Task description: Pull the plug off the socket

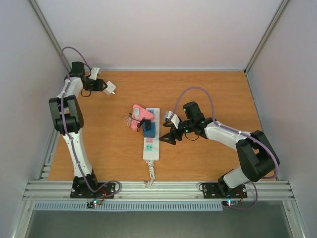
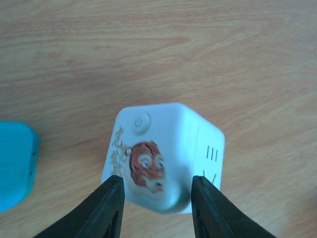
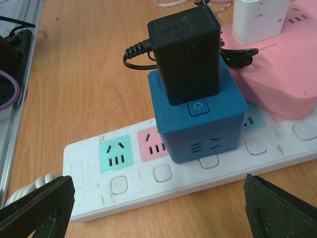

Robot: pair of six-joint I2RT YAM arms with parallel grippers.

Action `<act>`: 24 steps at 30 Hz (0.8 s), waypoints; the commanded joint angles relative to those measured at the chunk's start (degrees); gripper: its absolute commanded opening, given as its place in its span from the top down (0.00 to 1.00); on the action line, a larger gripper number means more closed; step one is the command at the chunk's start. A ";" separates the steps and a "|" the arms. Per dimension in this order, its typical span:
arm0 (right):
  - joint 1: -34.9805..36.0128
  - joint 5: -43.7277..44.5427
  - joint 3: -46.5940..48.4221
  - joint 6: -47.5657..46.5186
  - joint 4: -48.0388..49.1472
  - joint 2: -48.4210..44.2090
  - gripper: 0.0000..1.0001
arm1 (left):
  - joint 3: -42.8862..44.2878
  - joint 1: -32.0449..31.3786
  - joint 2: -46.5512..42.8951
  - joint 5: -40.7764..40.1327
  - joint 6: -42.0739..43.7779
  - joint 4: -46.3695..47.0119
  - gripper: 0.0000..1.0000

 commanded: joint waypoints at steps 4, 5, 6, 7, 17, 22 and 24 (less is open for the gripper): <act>-0.12 -0.53 -0.23 0.46 0.09 -1.03 0.06 | 2.40 1.50 1.62 -2.88 -1.52 1.26 0.63; -0.14 -0.58 -0.15 0.52 0.12 -0.92 0.06 | 2.35 1.60 1.52 -2.98 -1.52 1.21 0.63; -0.13 -0.61 0.00 0.53 0.12 -0.77 0.06 | 2.30 1.64 1.33 -3.12 -1.48 1.15 0.63; -0.12 -0.67 0.16 0.53 0.18 -0.66 0.06 | 2.26 1.73 1.15 -3.09 -1.47 1.18 0.63; -0.12 -0.44 1.84 0.59 2.21 0.86 0.06 | -1.42 1.92 -7.34 3.08 2.48 1.11 0.16; -0.12 -0.62 3.07 -1.62 2.28 2.17 0.06 | -6.10 1.91 -15.21 5.34 3.94 3.55 0.00; -0.12 -0.61 3.61 -2.94 2.56 2.81 0.06 | -6.70 1.72 -17.82 4.22 3.13 4.15 0.00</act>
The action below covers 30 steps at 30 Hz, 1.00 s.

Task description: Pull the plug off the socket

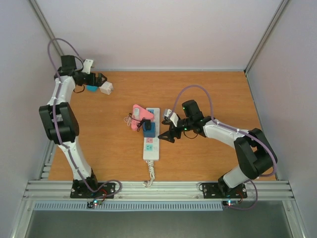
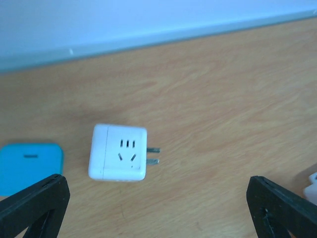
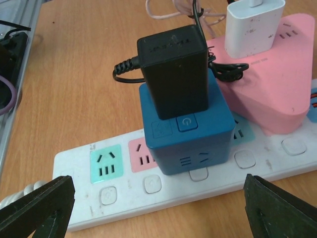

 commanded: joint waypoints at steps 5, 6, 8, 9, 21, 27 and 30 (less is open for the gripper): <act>-0.10 -1.39 4.95 -4.33 1.70 3.91 0.06 | -1.67 -0.03 -12.27 3.33 3.58 2.17 0.00; -0.12 -1.61 5.39 -4.61 1.78 4.37 0.06 | -2.38 -0.03 -13.67 3.68 3.97 2.80 0.00; -0.03 -2.14 6.14 -5.47 1.91 5.43 0.06 | -4.12 -0.10 -16.39 4.99 2.96 3.98 0.00; -0.05 -2.30 6.37 -6.02 1.88 5.88 0.06 | -4.56 -0.09 -17.38 5.65 3.13 3.48 0.00; 1.61 -2.50 7.75 -8.42 6.74 10.98 0.05 | -17.45 -12.02 -30.56 8.28 22.00 -8.38 0.00; 3.82 -0.44 5.50 -6.19 12.96 12.05 0.06 | -29.25 -20.60 -39.06 2.73 7.64 -0.32 0.03; 4.80 1.16 3.82 -4.79 17.55 12.44 0.06 | -33.16 -23.81 -42.00 0.26 1.45 1.02 0.03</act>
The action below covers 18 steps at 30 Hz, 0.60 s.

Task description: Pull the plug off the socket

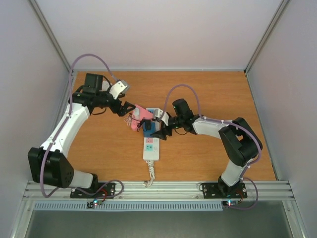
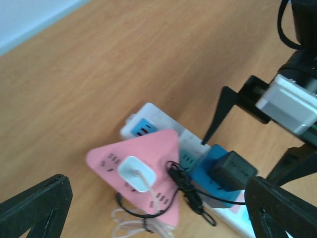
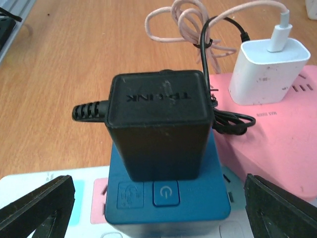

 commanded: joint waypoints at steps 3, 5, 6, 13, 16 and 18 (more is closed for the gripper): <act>1.92 2.91 -3.02 3.08 10.95 1.63 0.06 | -7.05 -4.66 -5.49 -3.53 -13.25 5.75 0.02; 1.96 2.94 -3.46 2.71 11.98 2.25 0.07 | -8.25 -4.98 -5.83 -3.05 -15.38 5.48 0.02; 1.93 2.94 -3.65 2.47 12.34 2.47 0.07 | -8.57 -5.20 -5.84 -2.98 -16.07 5.38 0.03; 2.55 4.40 -5.33 5.43 18.04 3.65 0.16 | -9.58 -7.19 -5.60 -4.70 -21.00 5.90 0.03; 3.00 5.14 -6.56 7.65 21.41 3.57 0.24 | -9.27 -7.39 -4.75 -5.01 -23.96 5.41 0.05; 3.66 6.29 -7.56 8.73 23.52 3.62 0.30 | -9.02 -7.90 -4.37 -5.22 -25.65 5.12 0.05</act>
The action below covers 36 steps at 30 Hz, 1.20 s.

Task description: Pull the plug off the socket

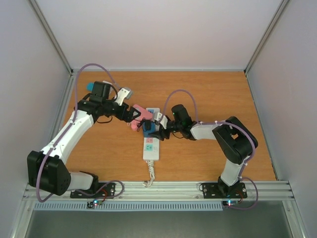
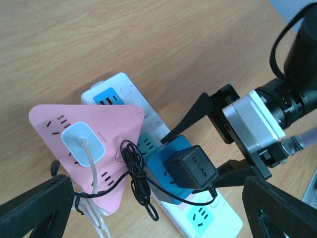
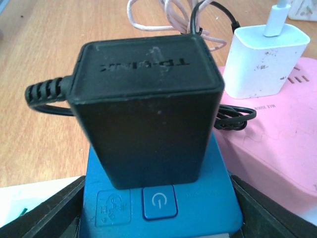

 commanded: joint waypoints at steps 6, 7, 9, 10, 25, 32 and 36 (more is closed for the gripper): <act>3.00 5.46 -3.28 6.36 12.91 1.09 0.41 | 0.27 -5.36 0.89 -8.13 -8.29 1.83 0.13; 3.33 6.18 -3.28 6.88 13.42 1.28 0.42 | 0.39 -5.87 1.05 -8.78 -8.36 1.65 0.13; 3.76 7.81 -3.19 8.40 14.27 1.72 0.43 | 0.74 -7.00 1.51 -10.28 -8.46 0.84 0.14; 4.02 8.66 -3.25 9.26 14.91 1.92 0.44 | 0.95 -7.49 1.79 -10.98 -8.46 0.49 0.15; 6.97 20.22 -4.28 13.81 20.74 3.53 0.50 | 4.09 -14.52 8.08 -19.80 -8.47 -3.09 0.37; 7.35 22.28 -4.96 14.42 22.39 3.54 0.52 | 3.53 -16.69 8.73 -22.46 -10.89 -2.58 0.47; 7.39 22.67 -5.18 14.62 22.98 3.38 0.52 | 3.66 -16.70 9.57 -23.02 -11.39 -2.37 0.54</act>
